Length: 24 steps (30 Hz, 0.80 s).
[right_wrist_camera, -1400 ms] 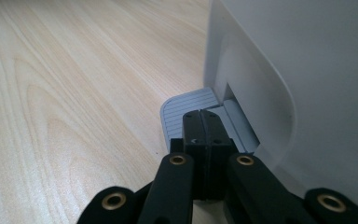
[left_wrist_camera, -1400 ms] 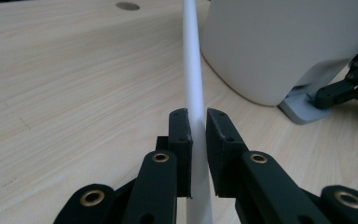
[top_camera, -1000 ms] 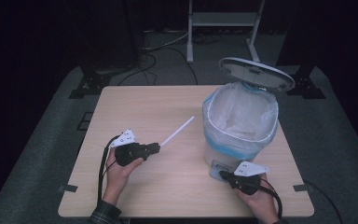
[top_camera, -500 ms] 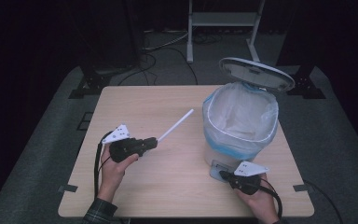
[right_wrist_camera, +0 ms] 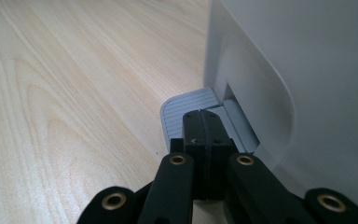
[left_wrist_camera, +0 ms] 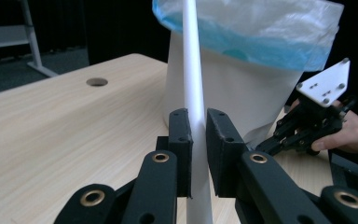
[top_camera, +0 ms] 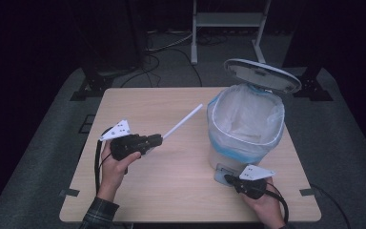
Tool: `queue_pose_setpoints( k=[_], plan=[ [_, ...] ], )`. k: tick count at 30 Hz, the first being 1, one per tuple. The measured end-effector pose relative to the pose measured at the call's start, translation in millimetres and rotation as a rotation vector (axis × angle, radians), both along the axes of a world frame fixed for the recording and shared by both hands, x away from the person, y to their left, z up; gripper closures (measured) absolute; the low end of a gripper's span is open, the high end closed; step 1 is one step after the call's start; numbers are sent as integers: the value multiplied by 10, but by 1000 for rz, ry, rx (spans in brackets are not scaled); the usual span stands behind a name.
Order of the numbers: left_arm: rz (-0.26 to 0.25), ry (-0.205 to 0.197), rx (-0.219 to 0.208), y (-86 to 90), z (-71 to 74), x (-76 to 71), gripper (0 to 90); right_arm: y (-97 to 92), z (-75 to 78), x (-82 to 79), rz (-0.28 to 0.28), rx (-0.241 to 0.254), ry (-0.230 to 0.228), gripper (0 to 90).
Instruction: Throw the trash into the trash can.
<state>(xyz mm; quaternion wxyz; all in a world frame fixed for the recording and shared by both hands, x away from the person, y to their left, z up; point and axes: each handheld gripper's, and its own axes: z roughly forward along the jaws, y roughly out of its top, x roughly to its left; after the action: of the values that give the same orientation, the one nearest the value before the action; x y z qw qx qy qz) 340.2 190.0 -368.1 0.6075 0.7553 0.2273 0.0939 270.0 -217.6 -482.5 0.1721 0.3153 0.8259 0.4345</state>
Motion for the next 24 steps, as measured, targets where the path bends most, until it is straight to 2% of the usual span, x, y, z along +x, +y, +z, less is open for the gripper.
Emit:
queue_pose_setpoints(
  k=[15,24],
  plan=[
    [-75,-49,-50,-104,374,30,808,1,3,-3,-3,0,5,899],
    [-100,-73,-58,-201,543,60,808,1,-1,0,0,-2,-2,900]
  ],
)
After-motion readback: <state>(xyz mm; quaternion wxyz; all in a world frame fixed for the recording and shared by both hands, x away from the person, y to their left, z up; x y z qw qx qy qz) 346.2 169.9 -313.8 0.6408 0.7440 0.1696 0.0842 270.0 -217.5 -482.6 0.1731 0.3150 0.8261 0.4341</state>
